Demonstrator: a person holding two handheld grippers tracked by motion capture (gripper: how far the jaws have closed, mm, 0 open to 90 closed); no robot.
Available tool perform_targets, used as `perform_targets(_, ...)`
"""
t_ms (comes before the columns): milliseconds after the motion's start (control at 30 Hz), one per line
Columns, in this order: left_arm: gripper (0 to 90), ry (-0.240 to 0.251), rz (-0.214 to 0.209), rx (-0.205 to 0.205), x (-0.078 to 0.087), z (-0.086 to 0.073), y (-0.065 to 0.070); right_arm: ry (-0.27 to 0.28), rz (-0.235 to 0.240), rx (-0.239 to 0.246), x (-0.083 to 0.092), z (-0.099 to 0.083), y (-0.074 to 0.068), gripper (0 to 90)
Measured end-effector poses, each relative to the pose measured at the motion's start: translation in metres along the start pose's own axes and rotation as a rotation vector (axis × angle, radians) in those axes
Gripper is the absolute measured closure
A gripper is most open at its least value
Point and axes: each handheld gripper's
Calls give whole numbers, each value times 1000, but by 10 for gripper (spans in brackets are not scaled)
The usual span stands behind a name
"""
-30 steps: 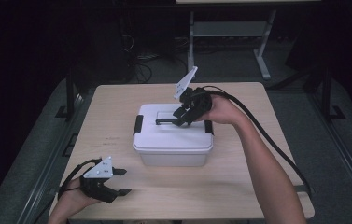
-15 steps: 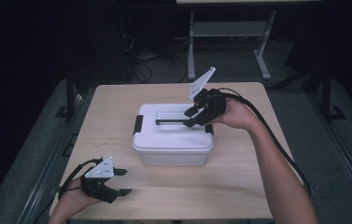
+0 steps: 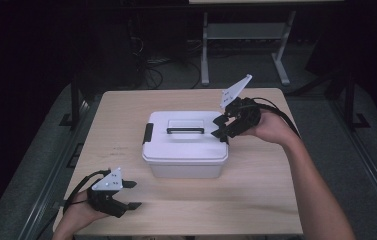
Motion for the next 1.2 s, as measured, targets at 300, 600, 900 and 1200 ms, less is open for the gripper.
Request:
perform_targets(300, 323, -2, 3, 3, 1, -1, 0, -4, -11, -18, 6, -9, -2, 486)
perform_targets(600, 323, -4, 2, 7, 0, -1, -1, 1, -14, -33, 8, -16, -3, 472)
perform_targets(900, 322, -2, 5, 6, 1, -1, -1, -10, -11, -44, 9, -19, -4, 462)
perform_targets(1200, 322, -3, 4, 10, 1, -2, -2, -8, -10, -54, 10, -29, -4, 450)
Point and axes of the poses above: each handheld gripper's, and its own axes: x roughly backward along the jaws, z roughly out of its top, y roughly to its right, and after that the axes turned 6 degrees about z, right-handed
